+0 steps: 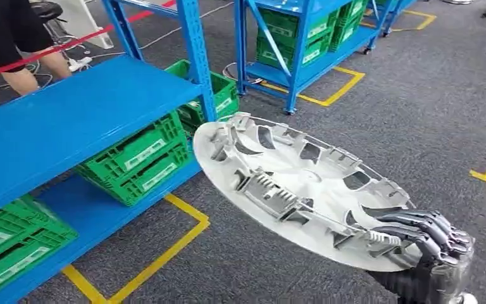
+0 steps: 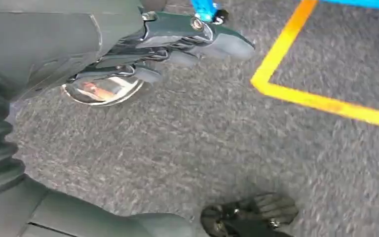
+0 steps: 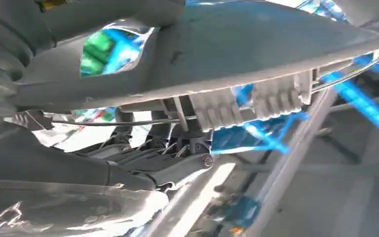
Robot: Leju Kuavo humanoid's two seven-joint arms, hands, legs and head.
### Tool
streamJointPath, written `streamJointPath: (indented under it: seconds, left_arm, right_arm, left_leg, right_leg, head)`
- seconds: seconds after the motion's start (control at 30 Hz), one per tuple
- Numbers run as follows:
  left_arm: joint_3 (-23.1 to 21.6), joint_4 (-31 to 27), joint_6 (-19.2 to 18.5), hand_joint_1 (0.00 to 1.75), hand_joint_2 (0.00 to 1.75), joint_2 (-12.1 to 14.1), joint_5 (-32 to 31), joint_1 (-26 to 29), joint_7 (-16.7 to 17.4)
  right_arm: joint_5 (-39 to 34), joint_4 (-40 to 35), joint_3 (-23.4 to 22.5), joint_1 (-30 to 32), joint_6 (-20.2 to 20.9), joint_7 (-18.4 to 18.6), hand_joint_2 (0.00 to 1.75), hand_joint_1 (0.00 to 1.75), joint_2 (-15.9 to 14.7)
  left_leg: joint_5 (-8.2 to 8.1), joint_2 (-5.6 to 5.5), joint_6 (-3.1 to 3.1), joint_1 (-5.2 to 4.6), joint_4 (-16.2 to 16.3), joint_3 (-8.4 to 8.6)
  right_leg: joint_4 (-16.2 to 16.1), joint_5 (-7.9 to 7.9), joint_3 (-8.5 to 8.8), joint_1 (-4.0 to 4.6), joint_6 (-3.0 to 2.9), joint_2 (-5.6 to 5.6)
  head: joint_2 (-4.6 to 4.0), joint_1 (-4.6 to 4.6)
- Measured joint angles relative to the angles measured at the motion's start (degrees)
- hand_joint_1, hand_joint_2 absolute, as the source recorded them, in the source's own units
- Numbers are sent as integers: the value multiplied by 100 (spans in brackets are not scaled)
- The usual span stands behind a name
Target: Take the parts from the cabinet and place them on the table.
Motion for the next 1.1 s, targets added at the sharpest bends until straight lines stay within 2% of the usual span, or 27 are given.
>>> streamJointPath:
  seconds: [0.03, 0.07, 0.1, 0.13, 0.17, 0.23, 0.27, 0.3, 0.33, 0.4, 0.43, 0.47, 0.5, 0.53, 0.6, 0.63, 0.67, 0.7, 0.73, 0.77, 0.8, 0.83, 0.93, 0.97, 1.0, 1.03, 1.1]
  left_arm:
    - [0, 2, 0, 0, 175, -13, 0, 18, 0]
    - [0, 2, 0, 0, 175, -15, 0, 28, 0]
    - [0, 2, -2, 0, 175, -15, 0, 25, 0]
    - [0, 2, -20, 0, 175, -15, 0, 20, -2]
    - [0, 2, -68, 0, 175, -15, 0, 18, -20]
    - [0, 4, -162, 0, 175, -15, 0, 15, -85]
    - [0, 4, -177, 0, 175, -13, 4, 11, -118]
    - [0, 9, -188, 0, 175, -15, 7, 9, -133]
    - [0, 13, -201, 0, 175, -20, 9, 8, -136]
    - [0, 15, -214, 0, 175, -28, 15, 6, -146]
    - [0, 22, -227, 0, 175, -42, 20, 12, -149]
    - [0, 26, -251, 0, 175, -35, 22, 2, -149]
    - [0, 26, -269, 0, 175, -37, 24, 1, -149]
    - [0, 28, -300, 0, 175, -37, 24, 10, -149]
    - [0, 28, -337, 0, 175, -26, 24, 34, -146]
    - [0, 28, -343, 0, 175, -22, 24, 38, -146]
    - [0, 28, -354, 0, 175, -22, 24, 35, -146]
    - [0, 31, -356, 0, 175, -22, 24, 32, -146]
    - [0, 39, -359, 0, 175, -22, 24, 28, -146]
    - [0, 46, -361, 0, 175, -22, 24, 20, -134]
    - [0, 52, -361, 0, 175, -15, 22, 20, -122]
    - [0, 63, -361, 0, 175, -11, 20, 19, -109]
    - [0, 98, -352, 0, 175, 4, 7, 9, -92]
    - [0, 109, -348, 0, 175, 15, 4, 1, -92]
    - [0, 125, -330, 0, 175, 15, 0, -3, -96]
    - [0, 147, -326, 0, 175, 15, -4, 7, -96]
    - [0, 171, -315, 0, 175, 20, -7, 37, -94]
  right_arm:
    - [2, -7, -11, 20, 0, 4, 175, 115, 15]
    - [2, -7, -20, 47, 0, 2, 175, 115, 24]
    - [2, -9, -24, 72, 0, 0, 175, 115, 26]
    - [2, -9, -28, 90, 0, 0, 175, 115, 26]
    - [2, -9, -35, 106, 0, 4, 175, 115, 26]
    - [28, -28, -37, 138, 0, 66, 175, 115, 26]
    - [55, -55, -37, 163, 0, 109, 175, 115, 26]
    - [74, -77, -39, 181, 0, 142, 175, 115, 26]
    - [109, -98, -42, 201, 0, 175, 175, 115, 26]
    - [116, -118, -41, 250, 0, 210, 175, 115, 24]
    - [122, -136, -44, 277, -2, 223, 175, 115, 24]
    - [131, -146, -44, 312, -2, 240, 175, 115, 24]
    - [142, -153, -44, 300, -2, 278, 175, 115, 24]
    - [155, -155, -35, 294, -2, 302, 175, 115, 24]
    - [162, -155, -28, 315, -2, 354, 175, 115, 24]
    - [175, -153, -31, 320, -2, 372, 175, 115, 24]
    - [181, -153, -33, 324, -2, 385, 175, 115, 24]
    - [192, -153, -35, 330, -2, 391, 175, 115, 24]
    - [214, -166, -35, 346, -2, 393, 175, 115, 24]
    - [236, -190, -35, 369, -2, 398, 175, 115, 24]
    - [254, -214, -35, 371, -2, 413, 175, 115, 24]
    - [282, -238, -33, 379, -2, 424, 175, 115, 24]
    - [330, -295, -66, 446, -2, 479, 175, 115, 24]
    - [354, -328, -87, 475, -2, 490, 175, 115, 26]
    - [363, -365, -114, 496, -2, 492, 175, 115, 26]
    - [380, -387, -133, 500, -2, 490, 175, 115, 26]
    - [398, -413, -142, 526, -2, 490, 175, 115, 26]
  left_leg:
    - [-384, -114, -7, -1, 467, -118]
    - [-639, -149, -6, -2, 925, -226]
    - [-785, -154, 0, -4, 1297, -302]
    - [-777, -154, 11, -6, 1435, -282]
    - [-625, -155, 21, -5, 1351, -172]
    - [-131, -238, 51, 3, 600, 325]
    - [-43, -452, 55, 23, 135, 615]
    - [-116, -670, 73, 32, -245, 850]
    - [-195, -666, 99, 54, -417, 915]
    - [-198, -563, 105, 22, -382, 851]
    - [-166, -482, 153, 51, -398, 836]
    - [-142, -400, 204, 51, -402, 835]
    - [-118, -334, 256, 40, -402, 822]
    - [-103, -262, 279, 21, -400, 803]
    - [-74, -79, 319, -8, -394, 760]
    - [-61, 7, 325, -18, -393, 743]
    - [-51, 89, 324, -30, -393, 729]
    - [-46, 163, 319, -37, -393, 720]
    - [-46, 227, 318, -44, -393, 723]
    - [-47, 271, 316, -52, -388, 748]
    - [-55, 326, 297, -92, -385, 736]
    - [-52, 363, 269, -116, -349, 724]
    - [-32, 541, 208, -116, -351, 719]
    - [-117, 450, 159, -98, -302, 698]
    - [-284, 171, 131, -90, -113, 617]
    - [-537, -16, 114, -70, 299, 431]
    - [-945, -132, 99, -54, 1238, -4]
  right_leg:
    - [3, 75, -95, 0, -30, 76]
    - [11, 138, -176, 11, -41, 147]
    - [27, 191, -259, 19, -36, 218]
    - [32, 224, -344, 22, -29, 298]
    - [34, 278, -423, 21, -20, 378]
    - [42, 396, -575, 1, 26, 546]
    - [49, 447, -628, -9, 54, 608]
    - [73, 487, -694, 21, 83, 657]
    - [89, 562, -742, 19, 101, 715]
    - [63, 666, -800, 2, 177, 841]
    - [56, 690, -821, 2, 211, 910]
    - [117, 607, -905, 26, 229, 661]
    - [391, 384, -995, 41, 252, 400]
    - [838, 131, -1153, 36, 273, 281]
    - [1857, -317, -1508, 29, 292, 201]
    - [2080, -396, -1549, 28, 295, 199]
    - [1989, -344, -1427, 28, 292, 197]
    - [1647, -202, -1169, 30, 274, 180]
    - [1077, -11, -786, 36, 249, 112]
    - [511, 139, -395, 52, 222, -75]
    - [134, 44, -177, 104, 210, -367]
    - [112, 83, -150, 103, 129, -280]
    - [126, 124, -243, 116, 52, -112]
    - [83, 167, -235, 72, -9, -43]
    - [83, 184, -259, 70, -35, 8]
    - [83, 202, -299, 65, -62, 67]
    - [84, 240, -361, 66, -81, 209]
  head:
    - [0, -9]
    - [2, -17]
    - [2, -13]
    - [0, -15]
    - [0, -15]
    - [0, -17]
    - [0, -15]
    - [0, -26]
    - [0, -11]
    - [0, -11]
    - [0, -17]
    - [2, -9]
    - [0, 46]
    - [0, 50]
    - [0, 55]
    - [0, 53]
    - [0, 57]
    - [0, 53]
    - [0, 55]
    - [0, 53]
    - [0, 55]
    - [0, 39]
    - [0, 48]
    - [0, 48]
    - [0, 24]
    - [2, 22]
    - [0, 20]
